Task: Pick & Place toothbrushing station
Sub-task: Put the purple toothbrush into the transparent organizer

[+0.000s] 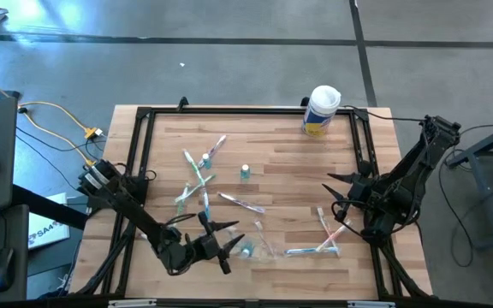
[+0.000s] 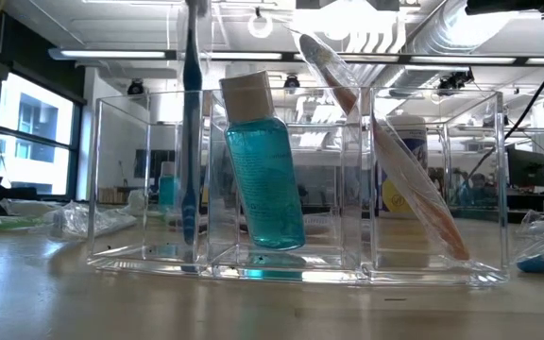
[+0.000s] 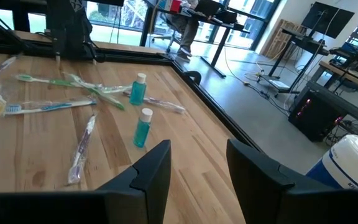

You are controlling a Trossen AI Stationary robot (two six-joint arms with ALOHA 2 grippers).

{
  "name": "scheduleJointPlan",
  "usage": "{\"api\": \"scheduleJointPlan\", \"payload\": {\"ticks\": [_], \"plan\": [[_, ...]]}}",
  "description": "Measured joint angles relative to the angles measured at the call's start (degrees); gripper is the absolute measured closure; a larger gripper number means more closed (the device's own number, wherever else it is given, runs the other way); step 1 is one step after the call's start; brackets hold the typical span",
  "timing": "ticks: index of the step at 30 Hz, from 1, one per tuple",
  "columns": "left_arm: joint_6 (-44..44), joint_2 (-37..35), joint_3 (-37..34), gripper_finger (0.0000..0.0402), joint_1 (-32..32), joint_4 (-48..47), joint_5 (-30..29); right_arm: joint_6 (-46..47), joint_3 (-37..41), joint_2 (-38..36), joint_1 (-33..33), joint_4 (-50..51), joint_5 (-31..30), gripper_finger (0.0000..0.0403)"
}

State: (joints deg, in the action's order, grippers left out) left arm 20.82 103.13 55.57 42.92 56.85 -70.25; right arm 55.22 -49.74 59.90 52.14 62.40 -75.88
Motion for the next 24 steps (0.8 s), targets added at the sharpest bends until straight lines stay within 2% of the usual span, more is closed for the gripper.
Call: {"api": "scheduleJointPlan", "payload": {"ticks": [10, 14, 18, 21, 24], "plan": [[3.0, -5.7, 0.0, 0.0215, 2.5, 0.1, -3.2, 1.7, 2.9, 0.0, 0.0, 0.1, 0.0, 0.0254], [6.0, -7.8, 0.1, 0.0215, 5.6, 0.1, -8.4, 1.9, 3.0, 0.0, 0.0, 0.2, 0.0, 0.0254], [12.6, -8.4, 4.3, 0.0215, 10.4, 0.0, -19.0, 1.9, 3.0, 0.0, 0.0, 0.2, 0.1, 0.0254], [17.8, -8.6, 8.1, 0.0215, 14.4, 0.1, -19.8, 1.9, 3.0, 0.0, 0.0, 0.2, 1.0, 0.0254], [18.1, -8.5, 11.7, 0.0215, 18.2, 0.1, -19.9, 2.0, 3.0, 0.0, 0.0, 0.0, 1.4, 0.0254]]}}
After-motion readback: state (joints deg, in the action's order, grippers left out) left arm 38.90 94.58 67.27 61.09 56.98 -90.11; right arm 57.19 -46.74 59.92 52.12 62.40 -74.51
